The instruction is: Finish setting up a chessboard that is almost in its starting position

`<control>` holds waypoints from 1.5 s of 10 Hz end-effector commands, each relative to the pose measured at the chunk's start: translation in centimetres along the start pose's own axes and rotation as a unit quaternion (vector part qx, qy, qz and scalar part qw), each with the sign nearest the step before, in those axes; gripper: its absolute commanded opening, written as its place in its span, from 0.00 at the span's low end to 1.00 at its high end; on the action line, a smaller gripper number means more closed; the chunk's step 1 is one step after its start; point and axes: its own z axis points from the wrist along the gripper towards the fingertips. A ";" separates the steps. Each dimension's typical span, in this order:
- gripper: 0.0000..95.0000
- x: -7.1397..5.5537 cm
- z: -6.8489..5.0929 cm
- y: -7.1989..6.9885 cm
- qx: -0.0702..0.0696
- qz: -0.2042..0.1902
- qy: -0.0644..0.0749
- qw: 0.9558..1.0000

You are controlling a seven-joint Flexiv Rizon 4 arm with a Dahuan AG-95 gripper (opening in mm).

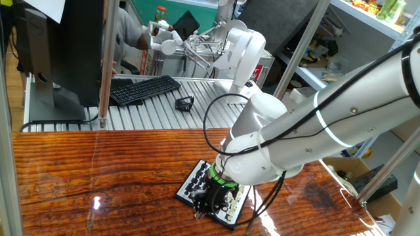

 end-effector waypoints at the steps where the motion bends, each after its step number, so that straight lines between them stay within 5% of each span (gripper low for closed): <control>1: 0.00 0.0 -0.1 0.0 0.001 0.000 0.001 1.000; 10: 0.00 0.4 -0.5 0.4 0.008 -0.006 0.006 1.000; 11: 0.20 0.3 -0.5 0.5 0.008 -0.004 0.005 1.000; 12: 0.20 0.1 -0.6 0.5 0.008 -0.002 0.005 1.000; 13: 0.40 -0.1 -0.6 0.6 0.008 -0.002 0.004 1.000; 15: 0.40 -0.2 -0.7 0.6 0.007 0.003 0.004 1.000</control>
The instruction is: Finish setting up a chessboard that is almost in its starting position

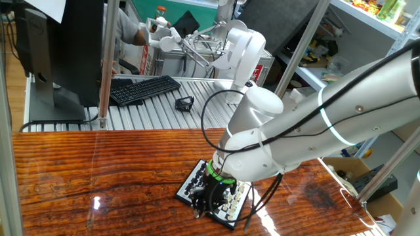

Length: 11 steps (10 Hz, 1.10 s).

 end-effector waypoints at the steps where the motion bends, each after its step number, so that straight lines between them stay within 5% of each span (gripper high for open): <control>1: 0.40 0.1 -0.2 0.0 -0.001 0.002 0.001 1.000; 5: 0.40 -0.1 -0.2 0.0 -0.002 -0.006 0.002 1.000; 6: 0.20 -0.2 -0.1 0.0 -0.002 -0.007 0.002 1.000; 11: 0.20 -0.5 0.0 0.1 -0.003 -0.003 0.002 1.000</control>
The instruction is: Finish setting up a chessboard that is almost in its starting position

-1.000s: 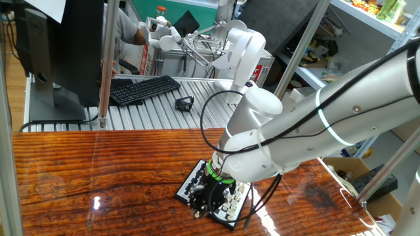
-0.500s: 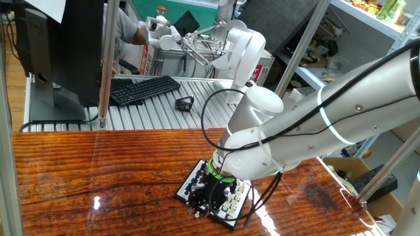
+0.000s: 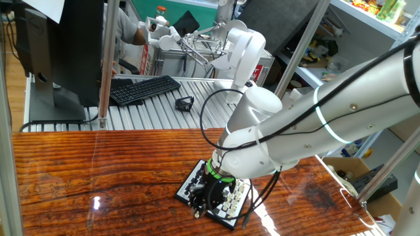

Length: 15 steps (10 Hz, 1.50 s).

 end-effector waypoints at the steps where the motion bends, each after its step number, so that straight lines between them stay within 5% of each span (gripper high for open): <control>1: 0.20 0.0 0.1 0.0 -0.001 0.001 -0.003 1.000; 3: 0.20 -0.1 0.2 0.0 -0.001 -0.001 -0.006 1.000; 4: 0.40 -0.1 0.2 0.0 -0.001 -0.002 -0.006 1.000; 8: 0.40 -0.2 0.2 0.0 -0.001 -0.004 -0.005 1.000; 9: 0.20 -0.3 0.3 0.0 -0.002 -0.005 -0.005 1.000; 15: 0.20 -0.5 0.2 0.0 0.000 -0.006 -0.004 1.000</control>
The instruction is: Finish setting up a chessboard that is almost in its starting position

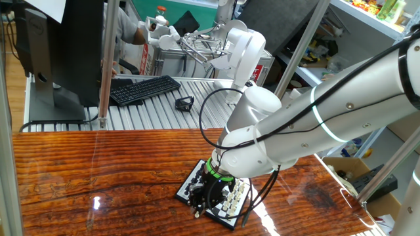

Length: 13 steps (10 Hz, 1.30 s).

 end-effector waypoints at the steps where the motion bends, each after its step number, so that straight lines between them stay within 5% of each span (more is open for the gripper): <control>1: 0.20 0.0 0.0 0.0 0.001 0.000 0.000 1.000; 13: 0.20 -0.3 0.0 -0.2 0.013 -0.013 -0.006 1.000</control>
